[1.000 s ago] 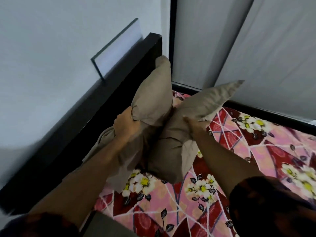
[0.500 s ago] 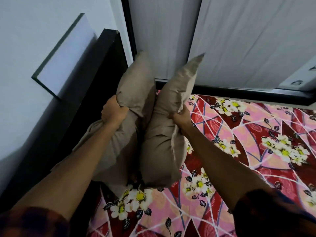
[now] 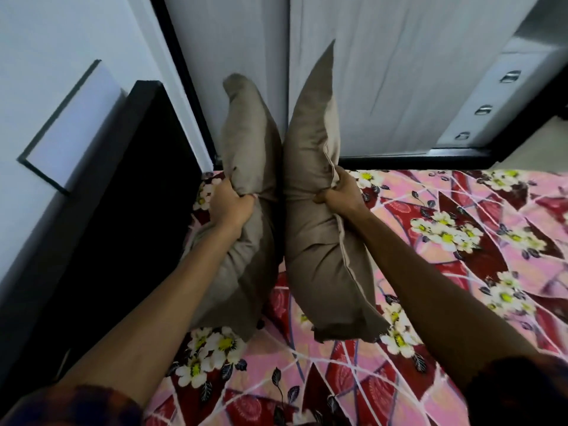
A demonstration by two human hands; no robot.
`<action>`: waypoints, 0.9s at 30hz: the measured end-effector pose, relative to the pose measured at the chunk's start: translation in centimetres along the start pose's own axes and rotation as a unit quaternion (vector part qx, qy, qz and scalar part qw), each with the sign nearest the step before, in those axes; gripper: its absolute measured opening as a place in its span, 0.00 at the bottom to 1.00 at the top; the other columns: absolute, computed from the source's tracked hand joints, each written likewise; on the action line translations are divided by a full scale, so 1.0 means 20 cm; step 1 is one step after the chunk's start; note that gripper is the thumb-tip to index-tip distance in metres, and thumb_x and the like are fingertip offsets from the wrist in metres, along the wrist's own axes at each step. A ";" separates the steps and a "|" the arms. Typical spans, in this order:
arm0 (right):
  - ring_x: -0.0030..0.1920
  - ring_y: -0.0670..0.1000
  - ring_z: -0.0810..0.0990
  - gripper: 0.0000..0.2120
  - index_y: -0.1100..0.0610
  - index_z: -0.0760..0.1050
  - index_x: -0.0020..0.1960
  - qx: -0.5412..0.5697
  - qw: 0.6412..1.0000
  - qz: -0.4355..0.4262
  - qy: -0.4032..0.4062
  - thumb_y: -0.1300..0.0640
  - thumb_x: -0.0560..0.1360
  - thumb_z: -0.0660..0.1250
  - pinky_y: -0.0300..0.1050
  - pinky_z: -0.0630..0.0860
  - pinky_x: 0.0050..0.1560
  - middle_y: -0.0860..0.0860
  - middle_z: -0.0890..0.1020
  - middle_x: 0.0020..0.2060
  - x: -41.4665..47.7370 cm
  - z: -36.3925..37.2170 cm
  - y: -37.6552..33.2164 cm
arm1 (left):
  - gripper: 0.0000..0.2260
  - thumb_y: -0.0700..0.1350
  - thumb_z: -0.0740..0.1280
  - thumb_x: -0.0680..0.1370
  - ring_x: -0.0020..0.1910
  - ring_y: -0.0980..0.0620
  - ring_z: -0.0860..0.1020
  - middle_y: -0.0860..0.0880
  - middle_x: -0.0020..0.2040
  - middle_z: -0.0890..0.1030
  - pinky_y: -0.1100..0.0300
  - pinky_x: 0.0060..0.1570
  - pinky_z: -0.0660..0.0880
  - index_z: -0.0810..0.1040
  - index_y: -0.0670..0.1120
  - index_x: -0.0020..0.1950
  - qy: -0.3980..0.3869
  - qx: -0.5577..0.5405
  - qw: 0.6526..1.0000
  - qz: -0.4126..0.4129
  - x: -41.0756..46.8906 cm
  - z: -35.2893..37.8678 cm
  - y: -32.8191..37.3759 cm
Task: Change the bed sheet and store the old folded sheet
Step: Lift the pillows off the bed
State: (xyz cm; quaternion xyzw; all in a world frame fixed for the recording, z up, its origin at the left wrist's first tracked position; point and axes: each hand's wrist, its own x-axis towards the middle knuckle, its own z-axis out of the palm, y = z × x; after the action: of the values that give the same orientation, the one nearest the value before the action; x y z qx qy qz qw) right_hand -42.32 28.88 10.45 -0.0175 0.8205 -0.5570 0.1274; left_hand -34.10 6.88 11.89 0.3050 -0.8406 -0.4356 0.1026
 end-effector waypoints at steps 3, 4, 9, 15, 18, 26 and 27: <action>0.55 0.50 0.81 0.40 0.55 0.71 0.71 -0.002 0.999 0.015 0.031 0.63 0.60 0.77 0.48 0.78 0.62 0.48 0.83 0.56 -0.15 -0.25 0.09 | 0.24 0.46 0.75 0.71 0.59 0.41 0.78 0.44 0.61 0.81 0.49 0.60 0.76 0.76 0.45 0.66 -0.009 -0.029 1.000 -0.001 -0.25 0.21 0.15; 0.53 0.49 0.82 0.39 0.52 0.73 0.69 -0.008 0.999 0.011 0.041 0.62 0.59 0.77 0.50 0.79 0.60 0.46 0.84 0.53 -0.21 -0.36 0.13 | 0.24 0.46 0.75 0.70 0.59 0.40 0.79 0.43 0.61 0.81 0.49 0.60 0.76 0.76 0.44 0.66 -0.013 -0.035 0.999 0.003 -0.34 0.28 0.20; 0.51 0.50 0.83 0.36 0.51 0.76 0.66 -0.036 0.996 -0.005 0.080 0.62 0.59 0.77 0.49 0.80 0.57 0.46 0.85 0.49 -0.49 -0.96 0.37 | 0.25 0.46 0.78 0.68 0.57 0.40 0.80 0.42 0.59 0.83 0.49 0.57 0.77 0.78 0.43 0.63 -0.031 -0.031 0.999 0.012 -0.81 0.69 0.45; 0.52 0.53 0.84 0.38 0.44 0.74 0.58 -0.066 0.992 -0.013 0.108 0.47 0.47 0.72 0.55 0.81 0.53 0.48 0.86 0.47 -0.75 -1.69 0.84 | 0.23 0.45 0.77 0.68 0.53 0.45 0.81 0.46 0.55 0.83 0.56 0.52 0.77 0.79 0.45 0.62 -0.045 -0.077 0.996 0.027 -1.48 1.27 0.72; 0.53 0.53 0.82 0.35 0.49 0.76 0.62 -0.088 0.986 0.012 0.139 0.54 0.54 0.74 0.52 0.80 0.54 0.50 0.85 0.51 -1.01 -2.06 0.91 | 0.26 0.48 0.75 0.63 0.53 0.44 0.82 0.45 0.55 0.84 0.51 0.55 0.79 0.80 0.45 0.61 -0.068 -0.096 0.993 0.031 -1.78 1.55 0.88; 0.60 0.56 0.80 0.36 0.50 0.73 0.69 -0.123 0.972 0.062 0.192 0.60 0.61 0.72 0.50 0.77 0.58 0.53 0.82 0.59 -1.33 -2.95 1.22 | 0.22 0.47 0.77 0.65 0.50 0.45 0.81 0.46 0.51 0.83 0.53 0.50 0.78 0.80 0.42 0.57 -0.155 -0.087 0.983 0.051 -2.35 2.21 1.32; 0.61 0.56 0.79 0.36 0.50 0.72 0.70 -0.130 0.969 0.066 0.197 0.61 0.62 0.72 0.50 0.77 0.59 0.53 0.82 0.60 -1.35 -3.04 1.25 | 0.24 0.49 0.76 0.63 0.50 0.44 0.81 0.46 0.51 0.84 0.51 0.50 0.79 0.80 0.42 0.57 -0.166 -0.092 0.980 0.052 -2.39 2.29 1.37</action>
State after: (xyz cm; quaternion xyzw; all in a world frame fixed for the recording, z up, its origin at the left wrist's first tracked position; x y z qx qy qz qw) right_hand -27.25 98.20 13.64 0.1301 0.8943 -0.4281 -0.0037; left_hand -27.82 78.25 10.59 0.1741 -0.8168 -0.5500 0.0118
